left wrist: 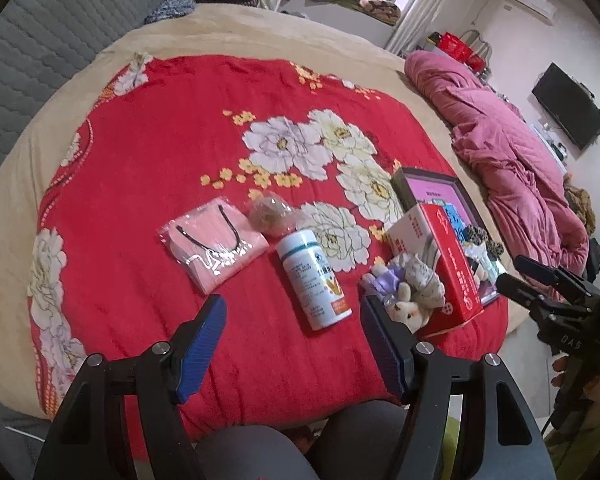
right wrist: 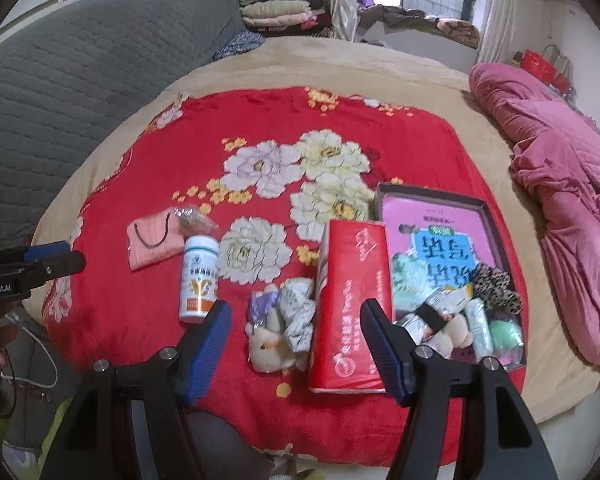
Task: Organize soft objects
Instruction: 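Withdraw both open tools from the tray back toward the remaining items, then grasp the clear bag with the left tool while the right grasps the plush bunny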
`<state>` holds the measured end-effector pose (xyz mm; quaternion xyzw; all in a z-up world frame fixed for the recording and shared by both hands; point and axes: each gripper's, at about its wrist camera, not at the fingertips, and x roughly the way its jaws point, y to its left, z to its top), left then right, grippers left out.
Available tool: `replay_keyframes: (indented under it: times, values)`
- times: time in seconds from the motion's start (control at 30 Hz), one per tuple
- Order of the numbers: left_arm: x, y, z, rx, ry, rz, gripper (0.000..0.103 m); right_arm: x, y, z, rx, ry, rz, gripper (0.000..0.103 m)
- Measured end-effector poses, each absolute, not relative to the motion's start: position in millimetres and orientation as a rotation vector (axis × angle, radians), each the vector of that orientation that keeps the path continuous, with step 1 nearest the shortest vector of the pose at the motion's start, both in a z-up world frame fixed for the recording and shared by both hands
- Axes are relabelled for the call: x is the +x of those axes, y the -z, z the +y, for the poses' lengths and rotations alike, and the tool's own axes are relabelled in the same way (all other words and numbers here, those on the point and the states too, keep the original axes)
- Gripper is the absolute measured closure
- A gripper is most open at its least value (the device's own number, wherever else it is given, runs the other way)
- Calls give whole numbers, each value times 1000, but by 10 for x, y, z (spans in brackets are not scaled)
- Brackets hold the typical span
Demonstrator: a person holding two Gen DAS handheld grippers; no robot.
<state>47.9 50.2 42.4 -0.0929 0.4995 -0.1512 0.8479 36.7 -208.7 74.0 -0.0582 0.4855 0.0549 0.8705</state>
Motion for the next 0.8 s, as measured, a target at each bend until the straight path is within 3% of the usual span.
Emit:
replay_keyframes:
  times: [0.8]
  values:
    - [619,154,357,-195,332,1168,32,521,596,-1499,-350,-157,1197,37]
